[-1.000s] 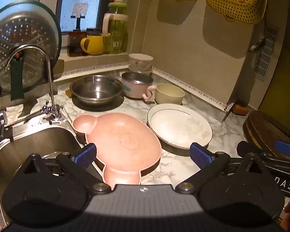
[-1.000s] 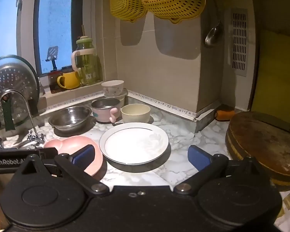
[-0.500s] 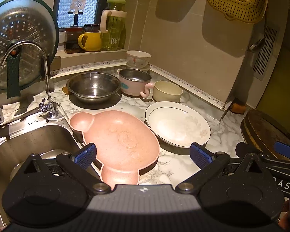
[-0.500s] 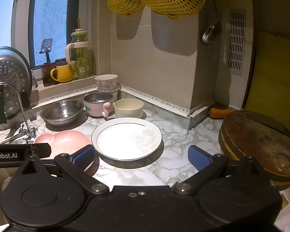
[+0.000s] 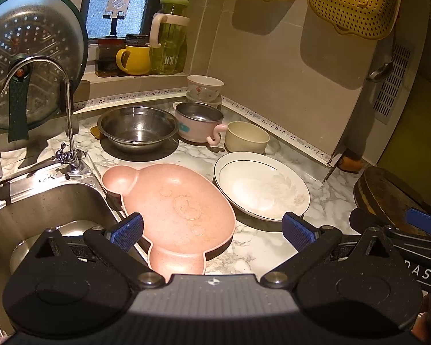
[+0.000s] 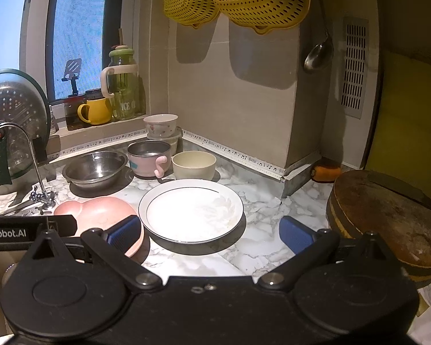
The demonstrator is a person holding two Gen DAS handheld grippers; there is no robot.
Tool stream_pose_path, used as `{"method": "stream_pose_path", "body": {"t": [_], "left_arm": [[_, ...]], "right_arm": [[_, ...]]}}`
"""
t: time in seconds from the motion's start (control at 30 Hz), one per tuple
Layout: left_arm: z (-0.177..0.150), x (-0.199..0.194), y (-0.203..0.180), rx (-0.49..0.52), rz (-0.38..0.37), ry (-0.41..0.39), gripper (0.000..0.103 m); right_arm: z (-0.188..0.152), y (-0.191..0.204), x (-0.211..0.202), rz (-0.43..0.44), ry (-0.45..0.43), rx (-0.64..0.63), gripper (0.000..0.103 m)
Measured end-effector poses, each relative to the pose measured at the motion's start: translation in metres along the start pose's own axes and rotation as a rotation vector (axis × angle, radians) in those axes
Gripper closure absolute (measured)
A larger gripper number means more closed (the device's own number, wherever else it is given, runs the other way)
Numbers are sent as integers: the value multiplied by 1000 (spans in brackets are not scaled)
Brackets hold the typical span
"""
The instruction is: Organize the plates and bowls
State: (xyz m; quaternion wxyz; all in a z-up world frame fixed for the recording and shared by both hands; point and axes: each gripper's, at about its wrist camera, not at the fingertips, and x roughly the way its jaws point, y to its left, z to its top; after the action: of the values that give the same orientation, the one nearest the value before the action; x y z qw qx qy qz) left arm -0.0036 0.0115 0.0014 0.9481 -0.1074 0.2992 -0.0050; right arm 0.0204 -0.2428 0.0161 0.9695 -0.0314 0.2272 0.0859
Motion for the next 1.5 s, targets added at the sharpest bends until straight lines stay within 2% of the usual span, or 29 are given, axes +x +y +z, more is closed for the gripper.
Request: {"method": "stream_pose_path", "body": {"t": [1.03, 1.5], "left_arm": [[3, -3, 2, 42, -10, -21, 0], [2, 2, 9, 37, -35, 8, 0]], "right_arm": [[0, 3, -3, -13, -4, -6, 0], [-1, 8, 3, -35, 27, 1, 2]]}}
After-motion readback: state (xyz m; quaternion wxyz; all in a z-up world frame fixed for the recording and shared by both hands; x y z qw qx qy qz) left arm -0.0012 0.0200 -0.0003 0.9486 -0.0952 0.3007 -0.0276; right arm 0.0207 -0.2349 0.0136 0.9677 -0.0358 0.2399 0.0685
